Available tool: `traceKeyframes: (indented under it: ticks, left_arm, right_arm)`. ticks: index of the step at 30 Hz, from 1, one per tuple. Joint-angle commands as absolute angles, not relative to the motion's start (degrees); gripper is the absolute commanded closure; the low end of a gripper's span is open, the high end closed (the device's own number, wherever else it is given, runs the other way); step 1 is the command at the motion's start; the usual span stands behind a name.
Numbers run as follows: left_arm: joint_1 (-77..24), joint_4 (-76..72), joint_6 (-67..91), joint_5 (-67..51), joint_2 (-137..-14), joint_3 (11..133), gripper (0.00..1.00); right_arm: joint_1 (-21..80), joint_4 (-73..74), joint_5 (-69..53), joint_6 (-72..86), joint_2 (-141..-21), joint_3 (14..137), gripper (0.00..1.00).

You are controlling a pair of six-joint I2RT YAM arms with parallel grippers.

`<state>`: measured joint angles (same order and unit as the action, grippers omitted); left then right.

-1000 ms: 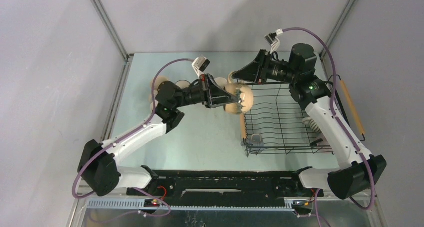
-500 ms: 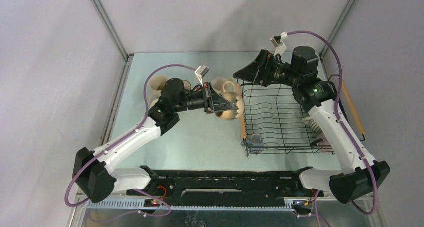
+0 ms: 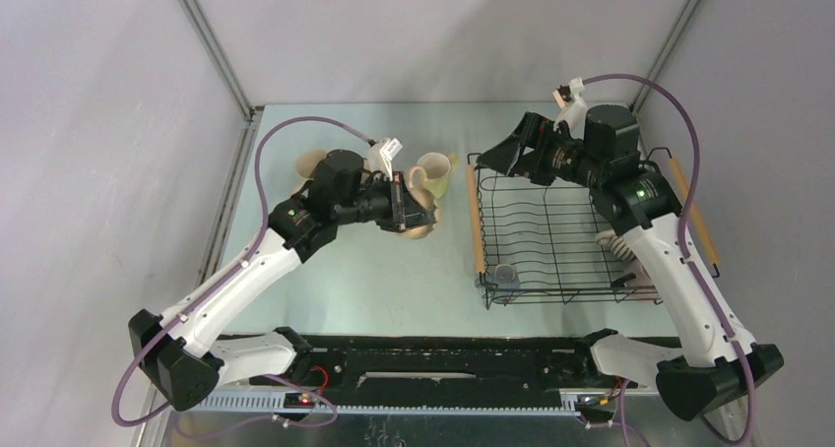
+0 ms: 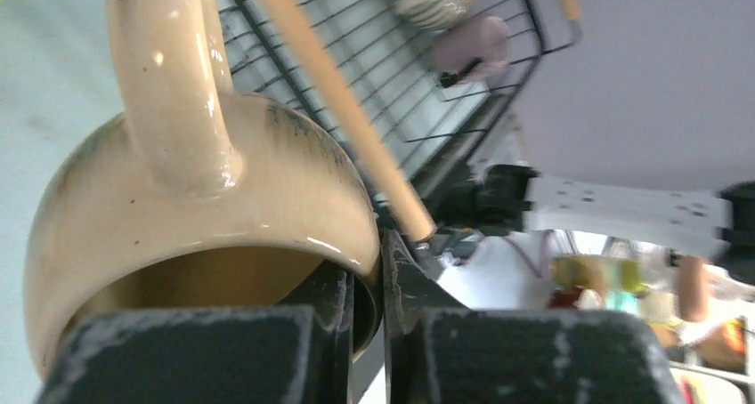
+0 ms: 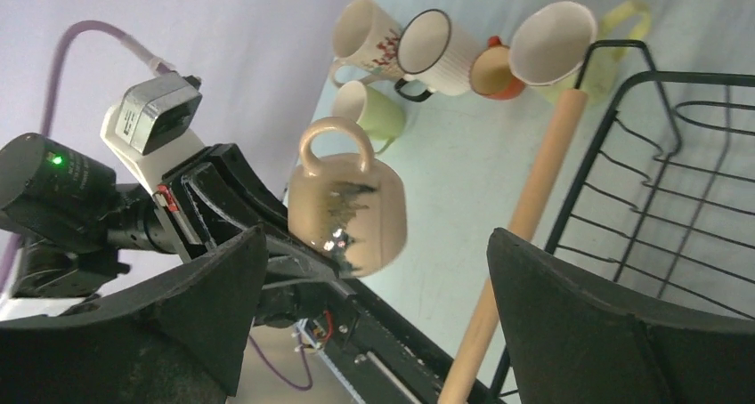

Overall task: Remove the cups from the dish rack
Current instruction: Place the cup at the center of the board.

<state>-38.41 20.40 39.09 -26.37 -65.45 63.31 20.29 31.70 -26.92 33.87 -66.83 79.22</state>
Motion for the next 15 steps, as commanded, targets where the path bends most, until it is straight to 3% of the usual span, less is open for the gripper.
traceKeyframes:
  ticks: [1, 7, 15]
  left_arm:
    - [-37.0, 30.6, 25.6, -16.3, -63.6, 71.0, 1.0]
    - [-34.4, 38.1, 18.3, -7.7, -67.6, 71.3, 1.0]
    - [-30.6, 37.3, 15.8, -6.9, -74.8, 70.4, 1.0]
  right_arm:
    - [20.0, 35.9, -21.2, 30.3, -63.8, 80.7, 0.01]
    - [20.0, 39.6, -16.3, 28.5, -63.1, 80.7, 0.01]
    - [19.2, 41.1, -14.2, 27.2, -62.0, 78.2, 0.01]
